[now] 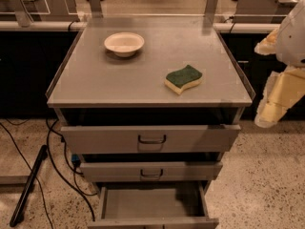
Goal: Close bottom drawer
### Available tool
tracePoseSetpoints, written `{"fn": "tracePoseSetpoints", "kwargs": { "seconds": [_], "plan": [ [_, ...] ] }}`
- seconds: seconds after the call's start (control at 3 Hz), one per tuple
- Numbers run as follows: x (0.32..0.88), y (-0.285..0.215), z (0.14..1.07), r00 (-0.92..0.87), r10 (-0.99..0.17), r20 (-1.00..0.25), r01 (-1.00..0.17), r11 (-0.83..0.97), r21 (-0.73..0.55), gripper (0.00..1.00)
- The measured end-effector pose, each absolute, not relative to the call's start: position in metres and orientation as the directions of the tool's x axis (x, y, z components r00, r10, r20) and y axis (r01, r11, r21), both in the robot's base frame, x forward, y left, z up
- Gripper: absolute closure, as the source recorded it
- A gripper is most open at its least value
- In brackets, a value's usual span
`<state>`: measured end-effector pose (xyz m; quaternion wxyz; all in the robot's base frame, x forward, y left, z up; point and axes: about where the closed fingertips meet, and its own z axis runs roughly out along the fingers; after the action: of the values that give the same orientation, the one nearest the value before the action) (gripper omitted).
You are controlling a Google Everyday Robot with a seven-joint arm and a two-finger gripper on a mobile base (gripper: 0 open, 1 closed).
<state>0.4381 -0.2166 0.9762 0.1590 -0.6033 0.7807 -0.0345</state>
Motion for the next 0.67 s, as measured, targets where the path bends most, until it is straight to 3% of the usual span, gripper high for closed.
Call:
{"fn": "tracePoseSetpoints", "kwargs": {
  "seconds": [0.67],
  "plan": [
    [0.411,-0.215,0.939,-0.222,-0.94,-0.257,-0.93,0.284,-0.233,0.6]
  ]
}}
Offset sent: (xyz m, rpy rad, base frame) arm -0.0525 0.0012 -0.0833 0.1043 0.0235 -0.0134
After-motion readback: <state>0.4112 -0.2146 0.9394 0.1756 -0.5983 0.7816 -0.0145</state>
